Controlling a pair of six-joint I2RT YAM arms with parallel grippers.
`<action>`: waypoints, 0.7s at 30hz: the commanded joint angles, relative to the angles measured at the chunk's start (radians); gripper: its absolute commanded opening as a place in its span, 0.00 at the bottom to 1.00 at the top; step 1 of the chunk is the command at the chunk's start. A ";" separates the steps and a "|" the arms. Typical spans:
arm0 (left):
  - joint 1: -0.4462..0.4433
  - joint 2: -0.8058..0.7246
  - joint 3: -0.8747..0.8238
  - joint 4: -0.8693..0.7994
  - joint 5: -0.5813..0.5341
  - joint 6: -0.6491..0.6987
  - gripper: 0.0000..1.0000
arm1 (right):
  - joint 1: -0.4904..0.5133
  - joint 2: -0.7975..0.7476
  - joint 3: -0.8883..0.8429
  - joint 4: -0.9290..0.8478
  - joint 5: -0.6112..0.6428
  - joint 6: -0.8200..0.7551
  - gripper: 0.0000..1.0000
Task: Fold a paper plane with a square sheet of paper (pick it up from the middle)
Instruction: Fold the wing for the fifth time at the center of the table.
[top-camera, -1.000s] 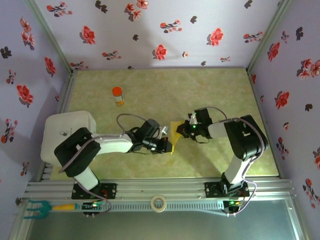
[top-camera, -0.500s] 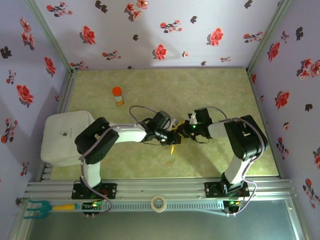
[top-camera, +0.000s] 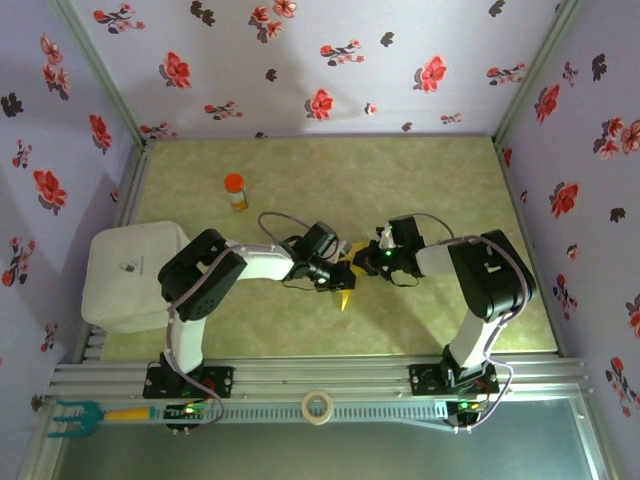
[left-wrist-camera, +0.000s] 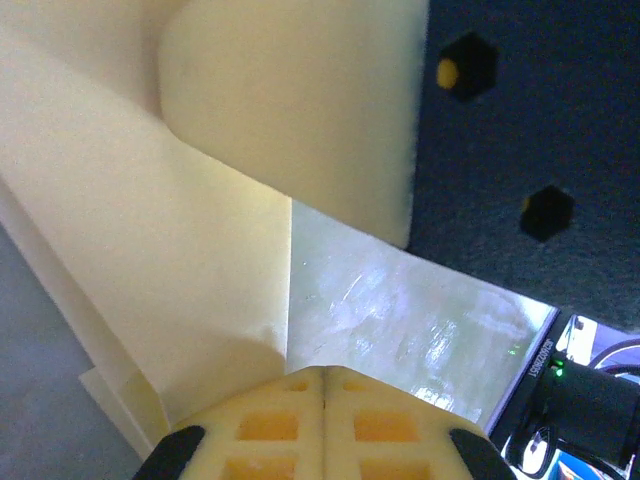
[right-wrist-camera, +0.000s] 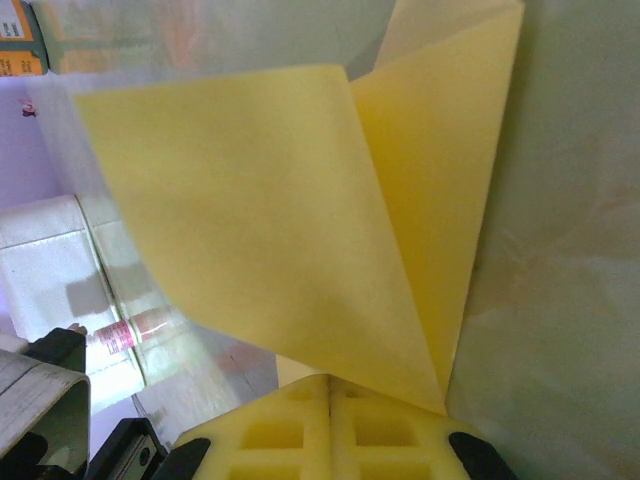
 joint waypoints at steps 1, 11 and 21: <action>0.004 0.004 0.019 -0.074 -0.014 0.051 0.00 | 0.004 0.051 -0.023 -0.109 0.140 -0.015 0.03; -0.013 -0.010 -0.049 -0.123 -0.026 0.076 0.00 | 0.004 0.058 -0.020 -0.114 0.146 -0.018 0.02; -0.065 -0.069 -0.117 -0.206 -0.065 0.110 0.00 | 0.005 0.058 -0.018 -0.124 0.151 -0.023 0.02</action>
